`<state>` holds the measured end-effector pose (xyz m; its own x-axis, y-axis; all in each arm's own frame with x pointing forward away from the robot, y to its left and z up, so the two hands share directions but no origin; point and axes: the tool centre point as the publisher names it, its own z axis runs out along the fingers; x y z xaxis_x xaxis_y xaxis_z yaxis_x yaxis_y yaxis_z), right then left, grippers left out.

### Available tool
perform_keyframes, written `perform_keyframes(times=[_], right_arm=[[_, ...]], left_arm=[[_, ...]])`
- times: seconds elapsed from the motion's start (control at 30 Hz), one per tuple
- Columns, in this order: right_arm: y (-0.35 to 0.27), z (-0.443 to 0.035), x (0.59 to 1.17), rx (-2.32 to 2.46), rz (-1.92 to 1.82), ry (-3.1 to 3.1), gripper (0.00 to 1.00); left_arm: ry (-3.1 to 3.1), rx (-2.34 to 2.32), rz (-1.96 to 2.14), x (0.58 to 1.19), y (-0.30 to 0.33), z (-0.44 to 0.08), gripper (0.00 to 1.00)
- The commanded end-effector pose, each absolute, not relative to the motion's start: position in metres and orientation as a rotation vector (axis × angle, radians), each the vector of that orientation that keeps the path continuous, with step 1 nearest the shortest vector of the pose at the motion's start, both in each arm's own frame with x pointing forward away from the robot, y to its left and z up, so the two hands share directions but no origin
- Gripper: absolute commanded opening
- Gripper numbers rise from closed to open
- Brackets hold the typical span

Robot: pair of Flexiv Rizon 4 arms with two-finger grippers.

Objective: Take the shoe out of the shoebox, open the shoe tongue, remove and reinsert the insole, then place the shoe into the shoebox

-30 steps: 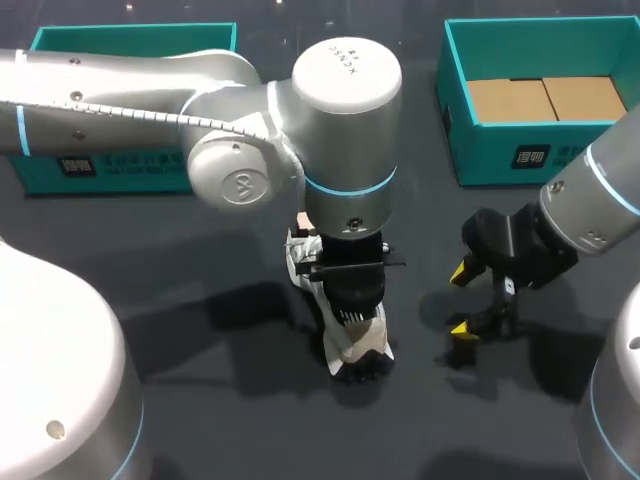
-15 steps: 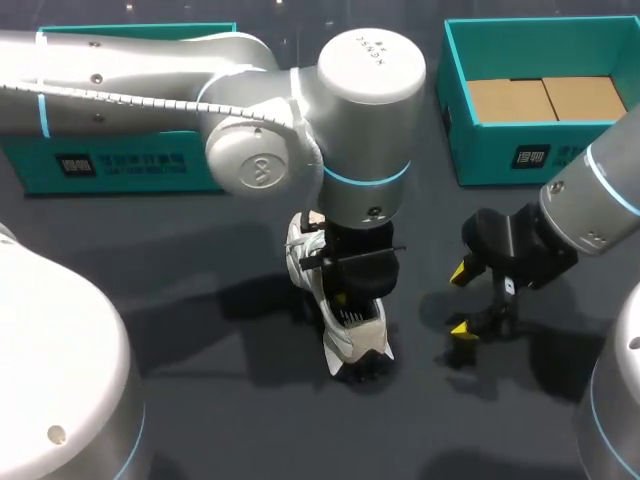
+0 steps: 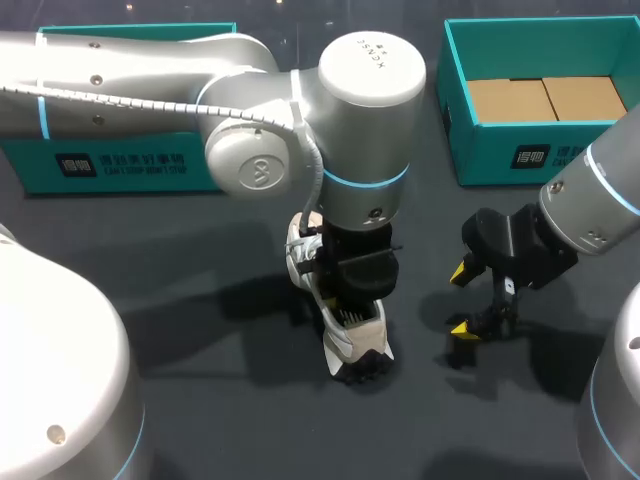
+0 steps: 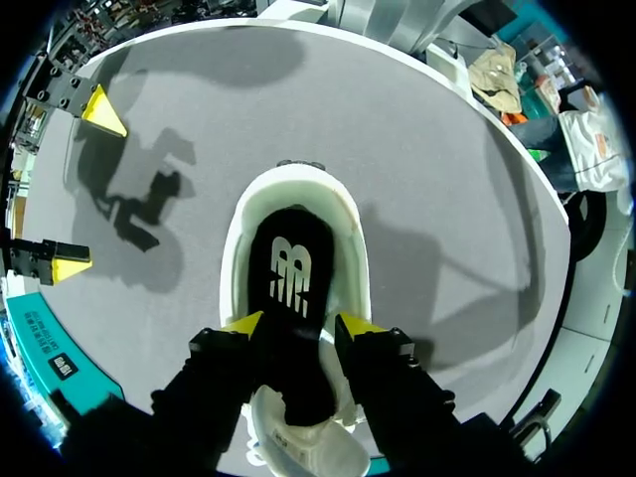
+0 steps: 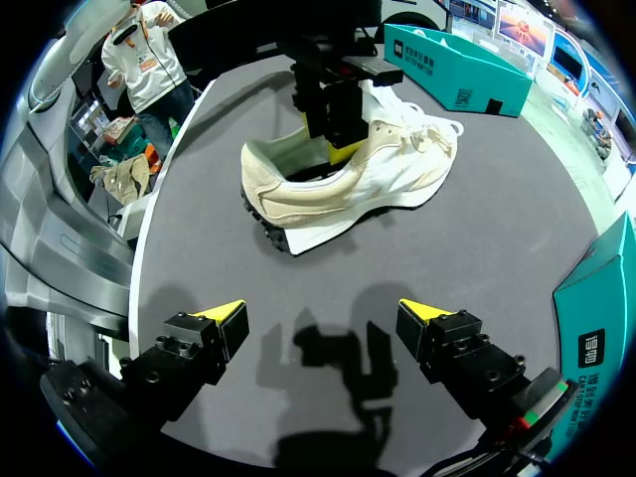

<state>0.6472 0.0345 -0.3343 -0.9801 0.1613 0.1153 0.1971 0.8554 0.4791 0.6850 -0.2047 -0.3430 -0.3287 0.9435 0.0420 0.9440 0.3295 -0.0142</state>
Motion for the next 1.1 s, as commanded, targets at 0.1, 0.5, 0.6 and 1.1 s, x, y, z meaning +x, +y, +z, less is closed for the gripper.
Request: perform_keyframes(times=[0.1, 0.5, 0.6, 1.1], right_arm=[[0.0346, -0.3347, 0.6458, -0.287, -0.774, -2.96, 1.0], [0.0346, -0.3347, 0.6458, -0.287, -0.774, -2.96, 1.0], [0.0346, -0.3347, 0.6458, -0.287, -0.774, -2.96, 1.0], [0.0346, -0.3347, 0.6458, -0.287, -0.774, -2.96, 1.0]], left_arm=[[-2.539, -1.796, -0.014, 0.6867, -0.1958, -0.3436, 0.51], [-2.53, -1.833, 0.012, 0.6931, -0.1931, -0.3437, 0.78], [-2.518, -1.855, 0.027, 0.6928, -0.193, -0.3437, 0.78], [-2.455, -1.921, 0.075, 0.694, -0.1949, -0.3365, 0.85]])
